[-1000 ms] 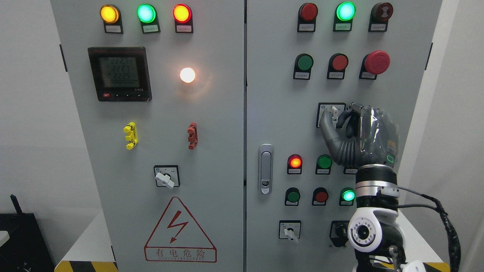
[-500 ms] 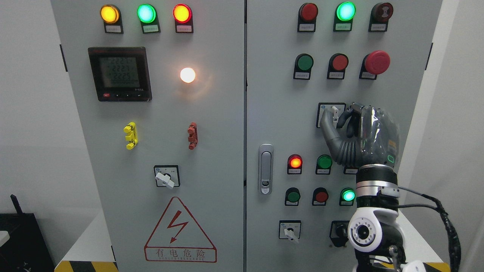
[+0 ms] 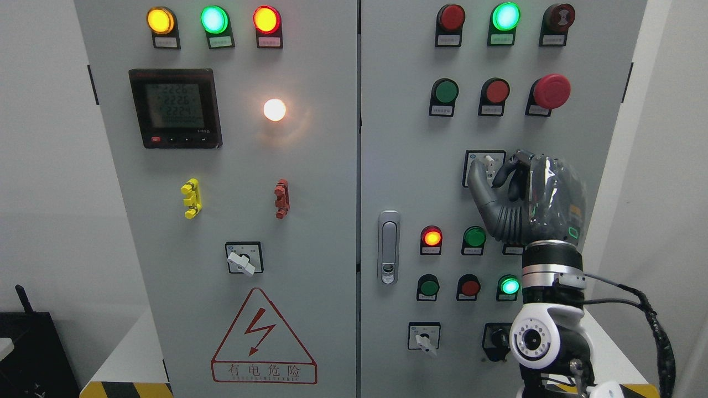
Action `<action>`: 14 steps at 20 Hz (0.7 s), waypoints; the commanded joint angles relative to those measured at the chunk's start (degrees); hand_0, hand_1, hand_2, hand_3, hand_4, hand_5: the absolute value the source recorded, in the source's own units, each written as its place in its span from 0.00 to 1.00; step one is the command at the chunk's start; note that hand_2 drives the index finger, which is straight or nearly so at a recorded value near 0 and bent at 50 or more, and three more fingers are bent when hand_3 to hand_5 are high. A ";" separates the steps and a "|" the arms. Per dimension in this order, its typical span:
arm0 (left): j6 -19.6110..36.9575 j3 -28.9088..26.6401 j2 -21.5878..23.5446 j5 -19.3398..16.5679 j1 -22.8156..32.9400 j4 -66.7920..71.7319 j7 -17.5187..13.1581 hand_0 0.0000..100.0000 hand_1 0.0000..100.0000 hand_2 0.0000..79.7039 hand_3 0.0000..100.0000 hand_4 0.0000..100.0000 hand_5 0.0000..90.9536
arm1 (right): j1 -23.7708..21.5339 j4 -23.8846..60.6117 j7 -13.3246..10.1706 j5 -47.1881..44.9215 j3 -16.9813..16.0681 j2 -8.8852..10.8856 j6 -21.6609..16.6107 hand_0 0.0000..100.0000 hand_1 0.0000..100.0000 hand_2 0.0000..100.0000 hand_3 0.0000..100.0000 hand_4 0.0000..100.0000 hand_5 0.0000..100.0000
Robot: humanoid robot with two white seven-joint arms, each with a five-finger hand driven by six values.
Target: Rotate and turn off gray switch
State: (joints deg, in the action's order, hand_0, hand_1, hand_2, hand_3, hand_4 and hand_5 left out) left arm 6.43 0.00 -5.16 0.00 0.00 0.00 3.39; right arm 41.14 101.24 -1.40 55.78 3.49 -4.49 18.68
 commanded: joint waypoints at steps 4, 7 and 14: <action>-0.01 -0.44 0.07 1.14 -0.53 -1.41 0.04 0.12 0.39 0.00 0.00 0.00 0.00 | -0.01 0.27 -0.01 -0.05 -0.50 0.09 -0.31 0.28 0.29 0.71 1.00 1.00 1.00; -0.01 -0.44 -0.02 1.14 -0.53 -1.41 -0.05 0.12 0.39 0.00 0.00 0.00 0.00 | -0.10 0.45 -0.09 0.03 -0.59 0.27 -0.31 0.27 0.29 0.70 1.00 1.00 1.00; -0.01 -0.44 -0.02 1.14 -0.53 -1.41 -0.05 0.12 0.39 0.00 0.00 0.00 0.00 | -0.19 1.24 -0.18 0.03 -1.29 0.88 -0.66 0.26 0.29 0.67 1.00 1.00 1.00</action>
State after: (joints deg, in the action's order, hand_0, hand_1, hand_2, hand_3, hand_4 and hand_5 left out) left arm 6.42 0.00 -5.16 0.00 0.00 0.00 3.39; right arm 41.05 101.73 -1.52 55.79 3.02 -4.15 18.30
